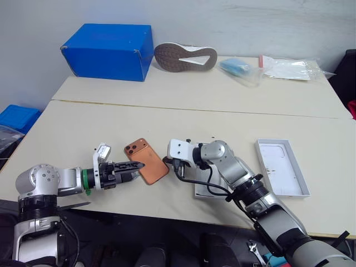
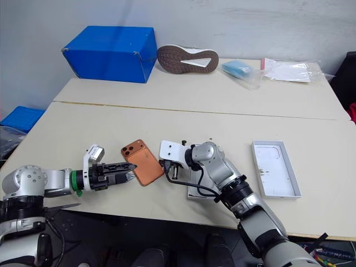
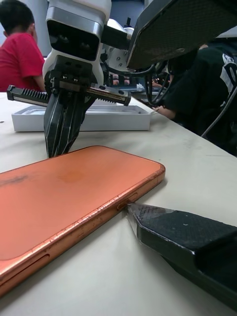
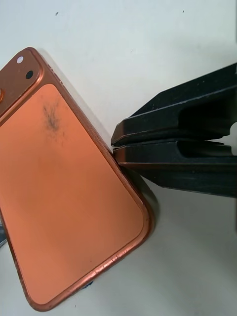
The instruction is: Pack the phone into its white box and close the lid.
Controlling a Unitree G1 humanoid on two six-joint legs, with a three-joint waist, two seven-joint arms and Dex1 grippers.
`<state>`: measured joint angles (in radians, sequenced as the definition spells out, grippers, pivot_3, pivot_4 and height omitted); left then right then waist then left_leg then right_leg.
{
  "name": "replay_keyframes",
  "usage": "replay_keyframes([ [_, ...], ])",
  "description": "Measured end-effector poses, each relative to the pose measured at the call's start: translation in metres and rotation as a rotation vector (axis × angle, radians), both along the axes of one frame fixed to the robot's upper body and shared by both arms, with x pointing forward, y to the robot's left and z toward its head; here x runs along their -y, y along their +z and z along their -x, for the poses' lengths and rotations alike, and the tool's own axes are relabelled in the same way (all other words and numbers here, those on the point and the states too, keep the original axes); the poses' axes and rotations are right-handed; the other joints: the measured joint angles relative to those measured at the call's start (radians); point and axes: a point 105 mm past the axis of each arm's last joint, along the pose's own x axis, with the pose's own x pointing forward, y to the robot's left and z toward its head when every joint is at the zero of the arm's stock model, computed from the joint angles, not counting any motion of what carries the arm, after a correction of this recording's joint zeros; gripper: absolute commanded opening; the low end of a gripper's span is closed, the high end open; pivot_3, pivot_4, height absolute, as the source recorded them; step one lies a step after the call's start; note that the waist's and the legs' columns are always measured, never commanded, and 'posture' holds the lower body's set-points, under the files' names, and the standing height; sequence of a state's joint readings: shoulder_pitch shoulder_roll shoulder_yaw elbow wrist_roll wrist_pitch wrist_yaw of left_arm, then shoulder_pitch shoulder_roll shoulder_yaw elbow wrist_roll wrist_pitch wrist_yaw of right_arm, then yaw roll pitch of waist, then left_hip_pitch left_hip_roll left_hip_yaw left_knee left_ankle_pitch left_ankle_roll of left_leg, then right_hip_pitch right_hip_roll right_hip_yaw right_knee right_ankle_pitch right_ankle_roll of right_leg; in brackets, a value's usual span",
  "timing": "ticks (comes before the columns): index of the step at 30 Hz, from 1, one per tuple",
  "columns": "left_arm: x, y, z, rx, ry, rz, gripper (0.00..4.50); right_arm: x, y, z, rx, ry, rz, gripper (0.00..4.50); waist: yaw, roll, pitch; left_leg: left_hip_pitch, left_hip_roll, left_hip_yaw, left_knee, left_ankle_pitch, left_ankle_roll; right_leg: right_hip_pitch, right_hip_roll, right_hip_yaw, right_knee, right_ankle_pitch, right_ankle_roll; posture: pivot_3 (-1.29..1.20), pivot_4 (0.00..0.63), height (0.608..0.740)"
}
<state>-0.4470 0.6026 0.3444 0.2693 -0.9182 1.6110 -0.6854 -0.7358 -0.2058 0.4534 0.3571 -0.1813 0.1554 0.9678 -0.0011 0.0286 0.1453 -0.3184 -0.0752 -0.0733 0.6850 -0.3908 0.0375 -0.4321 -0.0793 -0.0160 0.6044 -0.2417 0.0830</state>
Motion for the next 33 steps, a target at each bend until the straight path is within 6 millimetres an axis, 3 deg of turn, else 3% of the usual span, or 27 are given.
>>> replay_keyframes([
  [13, -0.011, 0.002, 0.002, 0.000, 0.021, -0.054, 4.50, -0.002, -0.002, 0.011, -0.032, 0.067, 0.010, 0.05, -0.012, -0.001, 0.000, 0.000, 0.003, 0.000, -0.002, 0.001, -0.005, -0.001, 0.000, -0.001, -0.004, 0.000, 0.000, 0.00, 0.150, 0.740],
  [20, -0.019, 0.005, 0.002, -0.018, -0.028, -0.176, 4.50, -0.008, -0.003, 0.019, -0.044, 0.111, 0.011, 0.05, -0.028, -0.002, 0.000, 0.000, 0.004, 0.000, -0.004, 0.003, -0.010, -0.006, 0.001, 0.001, -0.003, -0.001, 0.001, 0.00, 0.150, 0.740],
  [23, -0.025, 0.013, 0.003, -0.019, -0.061, -0.248, 4.50, -0.013, -0.003, 0.022, -0.044, 0.131, 0.004, 0.05, -0.031, -0.010, 0.003, -0.001, 0.004, 0.000, -0.005, 0.003, -0.012, -0.011, 0.003, 0.002, -0.002, -0.001, 0.001, 0.00, 0.150, 0.740],
  [33, -0.018, 0.020, -0.002, -0.021, -0.139, -0.396, 4.50, -0.016, -0.002, 0.024, -0.034, 0.150, -0.002, 0.05, -0.029, -0.014, 0.006, -0.001, 0.004, 0.000, -0.006, 0.003, -0.014, -0.014, 0.005, 0.003, -0.002, -0.001, 0.001, 0.00, 0.150, 0.740],
])
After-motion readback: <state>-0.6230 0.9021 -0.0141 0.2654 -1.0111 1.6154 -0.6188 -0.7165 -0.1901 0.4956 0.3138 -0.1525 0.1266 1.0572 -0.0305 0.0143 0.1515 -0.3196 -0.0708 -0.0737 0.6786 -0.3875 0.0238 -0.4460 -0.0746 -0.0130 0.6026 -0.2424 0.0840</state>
